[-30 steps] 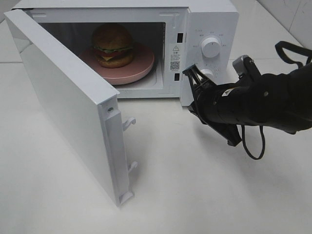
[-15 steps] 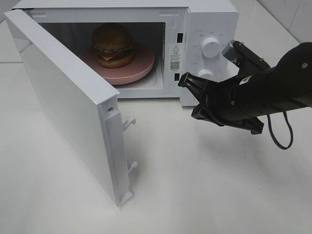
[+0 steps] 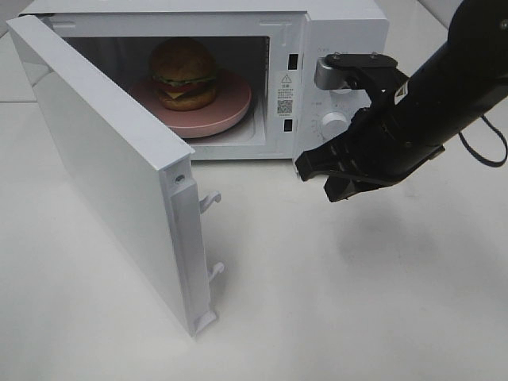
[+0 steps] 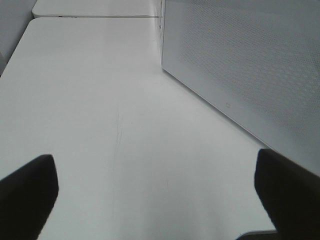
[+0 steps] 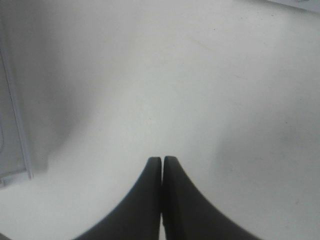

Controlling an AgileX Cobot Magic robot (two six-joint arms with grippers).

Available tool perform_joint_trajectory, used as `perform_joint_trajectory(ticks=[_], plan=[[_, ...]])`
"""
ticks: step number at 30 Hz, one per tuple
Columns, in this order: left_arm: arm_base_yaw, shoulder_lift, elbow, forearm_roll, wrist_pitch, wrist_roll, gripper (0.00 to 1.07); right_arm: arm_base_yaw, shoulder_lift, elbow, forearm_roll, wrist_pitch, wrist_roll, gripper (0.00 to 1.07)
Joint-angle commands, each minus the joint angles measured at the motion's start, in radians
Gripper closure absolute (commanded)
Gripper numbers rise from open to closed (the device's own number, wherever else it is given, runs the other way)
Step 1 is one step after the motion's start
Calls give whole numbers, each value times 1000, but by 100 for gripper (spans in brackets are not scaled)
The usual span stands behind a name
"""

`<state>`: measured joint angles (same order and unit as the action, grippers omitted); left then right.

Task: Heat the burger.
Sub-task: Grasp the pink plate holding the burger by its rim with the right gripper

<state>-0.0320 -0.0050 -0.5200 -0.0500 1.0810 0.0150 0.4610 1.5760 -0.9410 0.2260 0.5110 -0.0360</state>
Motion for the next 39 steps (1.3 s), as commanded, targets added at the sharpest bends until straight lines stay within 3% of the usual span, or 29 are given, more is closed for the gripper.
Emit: perform_joint_trajectory(ticks=[1,5,16,28,33,35,36,38,39], plan=[[3,-6,3,-2,-12,-6,6,-7,-11,-61,-28,170,-323,107],[3,-6,3,-2,-12,-6,6,-7,-11,-94,-28,291,-665,106],[3,-6,3,-2,-12,-6,6,-7,-11,-100,-133,278,-1295,103],[3,-6,3,-2,-12,-6,6,-1,-10,-100,-263,181,-1388,95],[3,-6,3,-2,-12,-6,6,19,-10,-100,-270,111,-1407,79],[3,-6,3,-2,-12,-6,6,41,-10,-100,-263,47,-1403,60],[3,-6,3,-2,-12,-6,6,41,-10,-100,-263,47,-1403,60],[3,-6,3,-2,-12,-6,6,46,-7,-101,-249,32,-1371,37],[3,-6,3,-2,-12,-6,6,46,-7,-101,-249,32,-1371,37]])
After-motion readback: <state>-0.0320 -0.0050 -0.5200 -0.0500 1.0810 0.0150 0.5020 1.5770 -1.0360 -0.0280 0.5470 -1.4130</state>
